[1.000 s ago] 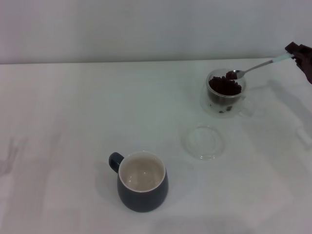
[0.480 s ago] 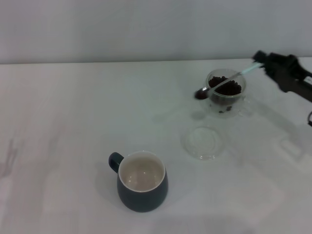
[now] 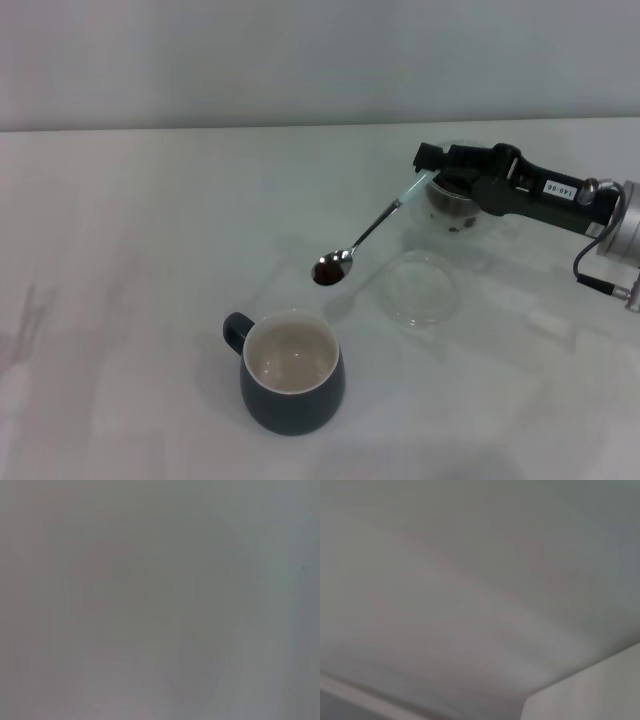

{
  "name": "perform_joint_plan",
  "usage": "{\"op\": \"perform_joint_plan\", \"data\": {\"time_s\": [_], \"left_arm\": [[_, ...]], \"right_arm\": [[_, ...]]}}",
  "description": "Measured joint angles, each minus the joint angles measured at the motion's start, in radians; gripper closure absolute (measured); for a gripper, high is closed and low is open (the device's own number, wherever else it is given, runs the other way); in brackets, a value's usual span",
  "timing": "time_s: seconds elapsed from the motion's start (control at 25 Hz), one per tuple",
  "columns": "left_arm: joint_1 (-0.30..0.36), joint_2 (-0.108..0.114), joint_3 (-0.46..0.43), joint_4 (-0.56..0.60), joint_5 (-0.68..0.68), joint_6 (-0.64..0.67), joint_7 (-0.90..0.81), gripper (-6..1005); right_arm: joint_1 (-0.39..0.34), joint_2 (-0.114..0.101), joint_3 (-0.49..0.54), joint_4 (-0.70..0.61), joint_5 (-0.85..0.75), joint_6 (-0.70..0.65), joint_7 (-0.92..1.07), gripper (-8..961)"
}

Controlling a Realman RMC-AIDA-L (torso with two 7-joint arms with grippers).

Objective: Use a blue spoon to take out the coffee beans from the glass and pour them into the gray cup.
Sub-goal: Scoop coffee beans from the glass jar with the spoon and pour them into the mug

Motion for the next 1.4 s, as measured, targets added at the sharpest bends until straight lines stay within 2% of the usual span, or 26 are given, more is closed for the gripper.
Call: {"op": "perform_joint_plan", "data": {"time_s": [0.44,0.72,1.12,1.4], "left_arm": [[0.006,-0.001,0.002,0.004,0.015,-0.009,-0.002,199],[0.006,0.0,0.001,0.012,0.026,-0.023,-0.002,199],[0.0,0.001,0.001,0.013,0.044,-0.024,-0.007,199],[-0.002,0.001,0.001,0.013,0.054,-0.024,-0.008,199]], "right_arm": [[-0.025,0.052,-0.021,0.001,-0.023,-0.008,-0.177,809],[-0.036,0.06,-0.044,0.011,-0.023,-0.018,-0.281,810],[-0.036,0.064,-0.088,0.004,-0.018,-0.134,-0.63,810],[-0.04,0.062,-0.078,0.008,-0.013,-0.13,-0.687,810]]}}
